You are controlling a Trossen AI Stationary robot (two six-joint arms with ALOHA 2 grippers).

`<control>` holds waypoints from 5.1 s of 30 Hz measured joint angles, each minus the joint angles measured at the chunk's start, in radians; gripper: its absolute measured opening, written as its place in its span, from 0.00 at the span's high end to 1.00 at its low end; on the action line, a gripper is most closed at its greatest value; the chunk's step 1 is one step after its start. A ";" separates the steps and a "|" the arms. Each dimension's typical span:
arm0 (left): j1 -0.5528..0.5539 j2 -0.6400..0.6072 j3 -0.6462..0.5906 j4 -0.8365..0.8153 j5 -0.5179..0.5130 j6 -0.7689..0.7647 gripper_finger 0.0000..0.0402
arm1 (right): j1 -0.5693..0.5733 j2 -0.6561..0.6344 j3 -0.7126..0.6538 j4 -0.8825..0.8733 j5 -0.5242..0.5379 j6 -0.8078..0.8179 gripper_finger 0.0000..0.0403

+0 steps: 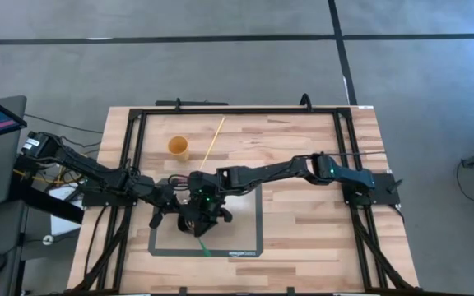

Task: Pick & Place Utensil
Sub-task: Put the green spoon into the black bowl, then put the orange fork into the black bowl

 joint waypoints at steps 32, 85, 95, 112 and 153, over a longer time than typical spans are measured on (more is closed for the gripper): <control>0.000 0.000 0.000 0.164 -0.001 0.000 0.99 | -0.072 0.003 -0.002 -0.404 -0.016 -0.463 0.98; 0.080 0.000 0.285 -0.426 -0.151 -0.124 0.77 | -0.209 -0.400 0.159 -0.766 0.734 -1.360 1.00; 0.104 -0.004 0.431 -0.901 -0.158 -0.472 0.76 | -0.282 -0.520 -0.121 -0.628 0.675 -1.481 1.00; 0.152 0.008 0.330 -1.079 -0.211 -1.059 0.76 | -0.265 -0.829 -1.009 0.198 0.570 -1.421 1.00; 0.152 0.190 0.277 -0.868 -0.282 -1.120 0.99 | -0.061 -0.818 -1.198 0.562 0.516 -1.432 1.00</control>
